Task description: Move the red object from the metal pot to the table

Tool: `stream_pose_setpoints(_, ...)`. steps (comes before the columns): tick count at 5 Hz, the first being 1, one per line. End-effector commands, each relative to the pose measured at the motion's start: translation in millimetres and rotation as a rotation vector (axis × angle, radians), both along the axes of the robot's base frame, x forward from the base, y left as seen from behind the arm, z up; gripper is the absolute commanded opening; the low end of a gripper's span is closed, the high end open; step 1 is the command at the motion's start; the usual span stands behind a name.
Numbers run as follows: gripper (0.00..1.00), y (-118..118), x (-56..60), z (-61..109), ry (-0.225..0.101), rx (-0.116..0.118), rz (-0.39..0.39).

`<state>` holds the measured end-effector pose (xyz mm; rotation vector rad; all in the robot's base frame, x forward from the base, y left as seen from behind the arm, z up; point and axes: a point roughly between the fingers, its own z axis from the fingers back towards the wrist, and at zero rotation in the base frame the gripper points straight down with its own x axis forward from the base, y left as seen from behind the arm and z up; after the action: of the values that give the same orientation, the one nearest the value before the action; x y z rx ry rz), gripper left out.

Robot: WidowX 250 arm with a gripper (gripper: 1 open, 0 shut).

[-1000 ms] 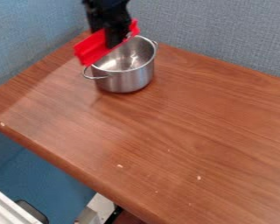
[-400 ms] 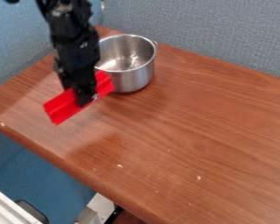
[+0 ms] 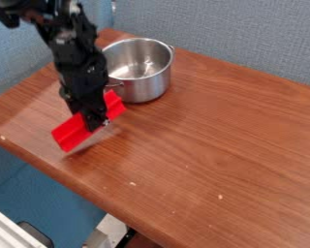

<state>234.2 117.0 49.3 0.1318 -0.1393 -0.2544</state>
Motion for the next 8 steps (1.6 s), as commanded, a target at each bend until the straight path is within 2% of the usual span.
stream_pose_setpoints(1,0.00,3,0.0,1.8,-0.023,-0.011,0.010)
stream_pose_setpoints(2,0.00,3,-4.3,-2.1,-0.011,-0.021,0.000)
stream_pose_setpoints(3,0.00,-2,-9.4,-2.5,-0.011,-0.041,-0.024)
stream_pose_setpoints(4,0.00,-5,-10.1,-6.3,-0.010,-0.065,-0.038)
stream_pose_setpoints(6,0.00,-8,-10.4,-10.7,0.004,-0.098,-0.067)
stream_pose_setpoints(8,0.00,-9,-10.4,-14.0,0.020,-0.121,-0.099)
